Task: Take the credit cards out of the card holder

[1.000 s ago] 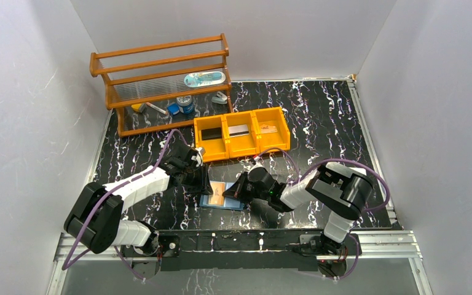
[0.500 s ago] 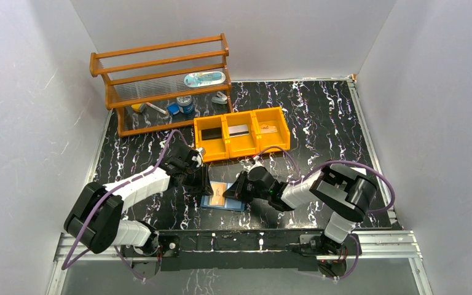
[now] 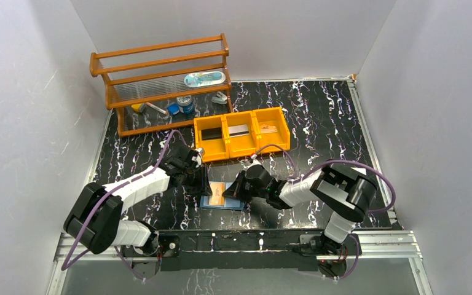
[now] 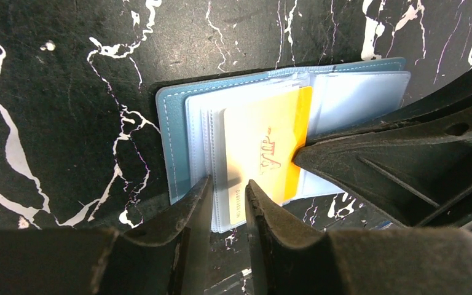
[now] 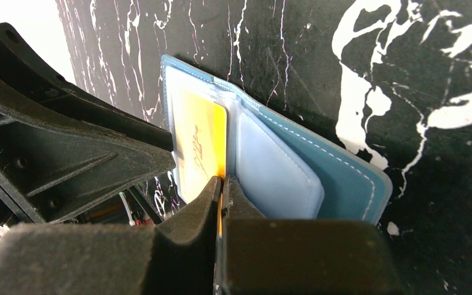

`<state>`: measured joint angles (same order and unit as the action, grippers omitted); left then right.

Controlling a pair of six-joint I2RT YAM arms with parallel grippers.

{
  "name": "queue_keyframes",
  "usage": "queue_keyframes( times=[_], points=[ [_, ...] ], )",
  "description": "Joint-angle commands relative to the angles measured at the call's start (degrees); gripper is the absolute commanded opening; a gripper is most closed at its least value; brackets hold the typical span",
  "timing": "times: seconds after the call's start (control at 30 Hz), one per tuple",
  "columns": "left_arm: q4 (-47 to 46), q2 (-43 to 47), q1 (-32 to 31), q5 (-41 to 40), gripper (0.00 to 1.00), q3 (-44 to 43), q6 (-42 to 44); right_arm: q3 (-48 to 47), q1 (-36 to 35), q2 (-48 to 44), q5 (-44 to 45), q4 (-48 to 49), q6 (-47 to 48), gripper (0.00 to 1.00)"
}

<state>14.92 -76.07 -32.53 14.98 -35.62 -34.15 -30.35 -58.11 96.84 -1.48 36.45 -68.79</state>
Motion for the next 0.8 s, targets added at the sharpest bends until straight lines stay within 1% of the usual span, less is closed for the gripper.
queue_keyframes(
  times=[0.0,0.13,0.3,0.4,0.5,0.63,0.7,0.77],
  points=[
    [2.03,1.19,-0.69,-0.97,0.25,-0.31,-0.29,0.08,-0.25,-3.10,4.36,-4.93,1.65,0.06],
    [2.42,0.94,-0.71,-1.35,0.25,-0.87,-0.03,0.99,-0.25,-4.11,4.38,-4.36,1.82,0.06],
    [3.12,1.59,-0.69,-1.76,0.25,-1.73,-0.03,0.83,-0.23,-3.72,5.01,-6.08,0.96,0.06],
    [3.45,3.58,-0.69,-0.76,0.28,-3.06,-0.33,0.47,-0.25,-3.76,5.17,-6.95,0.90,0.07],
    [3.18,5.59,-1.00,0.48,0.34,-4.68,-0.51,0.47,-0.25,-3.47,5.21,-7.01,0.66,0.07],
    [0.16,4.95,-1.38,6.52,0.40,-5.45,0.30,0.06,-0.25,-2.89,4.95,-6.89,0.68,0.07],
    [-1.22,3.15,-1.58,10.04,0.41,-5.26,0.61,-0.06,-0.23,-2.60,4.55,-6.47,0.68,0.07],
    [-1.55,1.62,-2.05,9.93,0.41,-4.75,0.63,0.02,-0.25,-2.45,4.38,-6.24,0.57,0.08]
  ],
)
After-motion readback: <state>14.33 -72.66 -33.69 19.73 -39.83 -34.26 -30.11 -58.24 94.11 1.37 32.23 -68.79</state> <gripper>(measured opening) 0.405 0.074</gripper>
